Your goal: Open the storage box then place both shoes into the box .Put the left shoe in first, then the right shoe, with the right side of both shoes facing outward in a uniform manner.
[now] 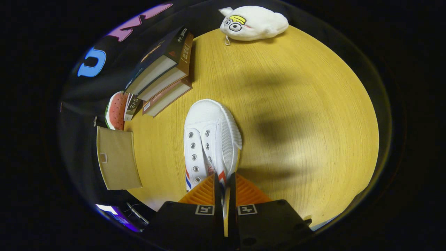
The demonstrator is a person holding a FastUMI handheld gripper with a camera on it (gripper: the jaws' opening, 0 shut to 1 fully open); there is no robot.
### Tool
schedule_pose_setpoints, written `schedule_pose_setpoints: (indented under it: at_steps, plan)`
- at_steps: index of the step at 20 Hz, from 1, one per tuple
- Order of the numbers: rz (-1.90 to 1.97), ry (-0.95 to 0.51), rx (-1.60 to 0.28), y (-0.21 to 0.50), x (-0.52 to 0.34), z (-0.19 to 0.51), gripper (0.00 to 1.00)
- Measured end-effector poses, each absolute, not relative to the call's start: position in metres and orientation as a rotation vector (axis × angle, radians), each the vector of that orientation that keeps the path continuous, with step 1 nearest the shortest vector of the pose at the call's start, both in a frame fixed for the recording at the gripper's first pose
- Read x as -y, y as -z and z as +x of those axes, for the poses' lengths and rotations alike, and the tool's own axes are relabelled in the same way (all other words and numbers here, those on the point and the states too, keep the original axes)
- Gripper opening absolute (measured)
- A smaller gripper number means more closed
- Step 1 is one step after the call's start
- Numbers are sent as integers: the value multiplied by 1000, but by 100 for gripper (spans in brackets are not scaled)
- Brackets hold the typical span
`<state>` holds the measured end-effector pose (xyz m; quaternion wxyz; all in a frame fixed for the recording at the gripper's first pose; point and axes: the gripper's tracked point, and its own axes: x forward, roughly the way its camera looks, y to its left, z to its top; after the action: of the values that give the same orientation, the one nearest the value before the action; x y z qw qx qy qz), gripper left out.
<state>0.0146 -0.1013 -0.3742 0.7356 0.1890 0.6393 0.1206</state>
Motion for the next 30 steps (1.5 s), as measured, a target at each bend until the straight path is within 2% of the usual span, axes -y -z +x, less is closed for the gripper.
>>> schedule_pose_setpoints:
  at_steps: [9,16,30]
  plan:
    - [523,-297,-1372,308,61,11,9]
    - [559,-325,-1304,241,-12,6,9]
    - [623,-484,-1189,110,-185,-1,9]
